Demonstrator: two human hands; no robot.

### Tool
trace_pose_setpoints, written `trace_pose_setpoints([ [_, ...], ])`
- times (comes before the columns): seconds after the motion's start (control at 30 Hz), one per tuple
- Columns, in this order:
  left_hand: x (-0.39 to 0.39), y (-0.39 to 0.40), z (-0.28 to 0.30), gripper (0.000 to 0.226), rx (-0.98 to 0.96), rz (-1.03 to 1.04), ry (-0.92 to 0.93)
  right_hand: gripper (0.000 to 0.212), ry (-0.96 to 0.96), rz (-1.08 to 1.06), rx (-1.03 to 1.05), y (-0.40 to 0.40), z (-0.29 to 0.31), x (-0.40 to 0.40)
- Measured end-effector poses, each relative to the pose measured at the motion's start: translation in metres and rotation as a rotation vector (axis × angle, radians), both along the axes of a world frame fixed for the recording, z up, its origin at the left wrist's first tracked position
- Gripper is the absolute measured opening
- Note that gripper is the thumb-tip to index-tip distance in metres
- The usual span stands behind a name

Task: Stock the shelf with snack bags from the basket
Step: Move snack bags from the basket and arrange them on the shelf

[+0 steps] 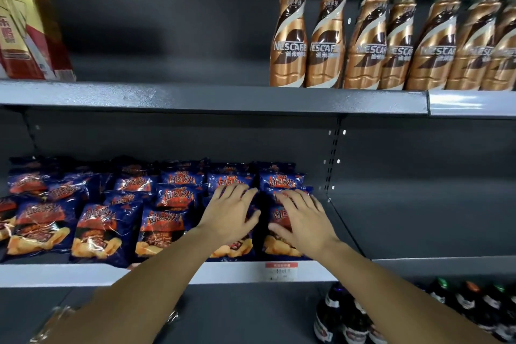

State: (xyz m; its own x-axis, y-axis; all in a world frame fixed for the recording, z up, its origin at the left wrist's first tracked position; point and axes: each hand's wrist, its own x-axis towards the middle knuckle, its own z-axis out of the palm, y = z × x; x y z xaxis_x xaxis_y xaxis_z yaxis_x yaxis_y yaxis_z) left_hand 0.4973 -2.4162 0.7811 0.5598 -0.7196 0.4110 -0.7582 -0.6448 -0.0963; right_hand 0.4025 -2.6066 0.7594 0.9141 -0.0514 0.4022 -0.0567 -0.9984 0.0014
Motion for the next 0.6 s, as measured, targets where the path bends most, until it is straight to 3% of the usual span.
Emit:
trace_pose_setpoints([
  [0.33,-0.061,-0.116,0.014,0.054,-0.071,-0.092,0.064,0.065,-0.089,-0.208,0.037,-0.074,0.019,-0.082],
  [0.6,-0.195,-0.285,0.022,0.057,-0.053,-0.401,0.081,0.066,-0.12,-0.51,0.059,-0.198,0.015,-0.25],
])
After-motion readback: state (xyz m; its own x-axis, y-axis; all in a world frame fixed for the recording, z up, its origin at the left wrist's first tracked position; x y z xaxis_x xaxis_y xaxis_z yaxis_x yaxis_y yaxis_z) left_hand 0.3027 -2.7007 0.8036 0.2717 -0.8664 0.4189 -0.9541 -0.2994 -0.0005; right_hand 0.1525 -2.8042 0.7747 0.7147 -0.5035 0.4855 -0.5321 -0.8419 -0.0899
